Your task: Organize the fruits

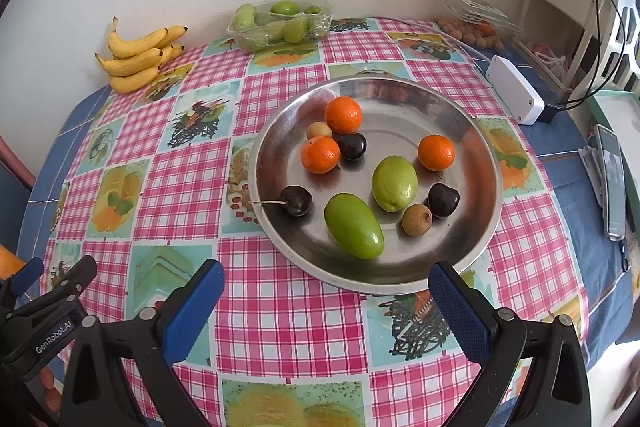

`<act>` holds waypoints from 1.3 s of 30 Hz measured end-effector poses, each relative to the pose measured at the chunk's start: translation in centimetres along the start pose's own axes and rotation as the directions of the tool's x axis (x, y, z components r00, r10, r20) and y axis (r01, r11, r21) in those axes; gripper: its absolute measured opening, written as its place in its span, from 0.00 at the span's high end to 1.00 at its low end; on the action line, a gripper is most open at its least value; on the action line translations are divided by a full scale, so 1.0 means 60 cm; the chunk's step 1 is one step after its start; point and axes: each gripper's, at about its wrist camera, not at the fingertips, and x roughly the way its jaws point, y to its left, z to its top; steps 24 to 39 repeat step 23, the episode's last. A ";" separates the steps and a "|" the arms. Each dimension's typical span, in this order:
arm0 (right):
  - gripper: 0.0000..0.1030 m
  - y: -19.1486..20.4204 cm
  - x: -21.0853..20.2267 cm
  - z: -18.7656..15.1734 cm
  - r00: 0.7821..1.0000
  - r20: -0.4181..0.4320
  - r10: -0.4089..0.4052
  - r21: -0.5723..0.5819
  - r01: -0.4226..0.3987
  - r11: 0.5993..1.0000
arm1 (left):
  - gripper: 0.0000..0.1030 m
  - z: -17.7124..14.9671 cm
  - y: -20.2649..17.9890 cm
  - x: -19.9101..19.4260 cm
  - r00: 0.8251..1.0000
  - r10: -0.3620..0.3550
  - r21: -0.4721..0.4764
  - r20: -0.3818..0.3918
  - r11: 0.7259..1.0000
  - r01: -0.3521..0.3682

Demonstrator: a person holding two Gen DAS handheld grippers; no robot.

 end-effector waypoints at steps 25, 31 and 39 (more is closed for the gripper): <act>0.00 -0.004 0.001 0.000 1.000 0.000 -0.006 0.009 0.006 1.000 | 0.09 0.003 0.002 -0.006 1.000 -0.013 -0.009 0.023 1.000 0.013; 0.00 -0.004 0.001 0.000 1.000 0.000 -0.006 0.009 0.006 1.000 | 0.09 0.003 0.002 -0.006 1.000 -0.013 -0.009 0.023 1.000 0.013; 0.00 -0.004 0.001 0.000 1.000 0.000 -0.006 0.009 0.006 1.000 | 0.09 0.003 0.002 -0.006 1.000 -0.013 -0.009 0.023 1.000 0.013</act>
